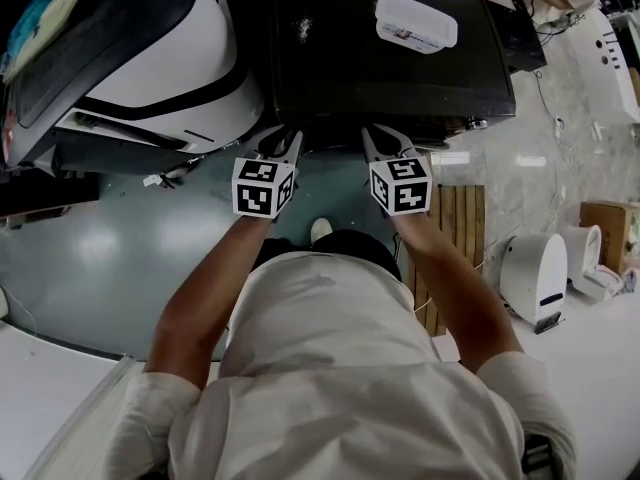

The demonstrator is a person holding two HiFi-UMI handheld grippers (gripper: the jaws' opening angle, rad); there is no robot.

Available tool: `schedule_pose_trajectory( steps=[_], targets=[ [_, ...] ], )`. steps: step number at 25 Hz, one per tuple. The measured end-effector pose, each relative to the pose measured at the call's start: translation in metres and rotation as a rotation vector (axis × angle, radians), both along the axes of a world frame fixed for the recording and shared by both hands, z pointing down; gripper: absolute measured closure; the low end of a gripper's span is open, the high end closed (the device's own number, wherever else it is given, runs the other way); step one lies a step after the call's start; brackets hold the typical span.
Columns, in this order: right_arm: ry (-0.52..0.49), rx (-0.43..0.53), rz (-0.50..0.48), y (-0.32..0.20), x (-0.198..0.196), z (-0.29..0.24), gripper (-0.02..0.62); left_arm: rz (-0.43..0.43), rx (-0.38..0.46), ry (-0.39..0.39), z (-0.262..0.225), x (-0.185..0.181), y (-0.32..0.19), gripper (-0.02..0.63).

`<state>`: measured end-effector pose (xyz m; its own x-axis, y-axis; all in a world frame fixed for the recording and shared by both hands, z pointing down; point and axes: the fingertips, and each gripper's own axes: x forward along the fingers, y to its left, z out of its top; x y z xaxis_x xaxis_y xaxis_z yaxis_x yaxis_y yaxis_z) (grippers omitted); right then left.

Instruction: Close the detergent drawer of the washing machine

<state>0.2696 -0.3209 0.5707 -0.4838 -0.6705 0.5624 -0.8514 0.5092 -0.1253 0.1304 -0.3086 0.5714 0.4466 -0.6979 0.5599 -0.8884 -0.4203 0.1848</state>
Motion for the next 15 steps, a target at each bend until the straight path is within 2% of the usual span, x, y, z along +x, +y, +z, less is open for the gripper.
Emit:
schedule_pose_trajectory(
  steps=[15],
  targets=[
    [-0.043,0.023,0.09,0.072,-0.02,-0.051,0.589,0.134,0.037,0.073,-0.058,-0.01,0.062,0.526]
  ],
)
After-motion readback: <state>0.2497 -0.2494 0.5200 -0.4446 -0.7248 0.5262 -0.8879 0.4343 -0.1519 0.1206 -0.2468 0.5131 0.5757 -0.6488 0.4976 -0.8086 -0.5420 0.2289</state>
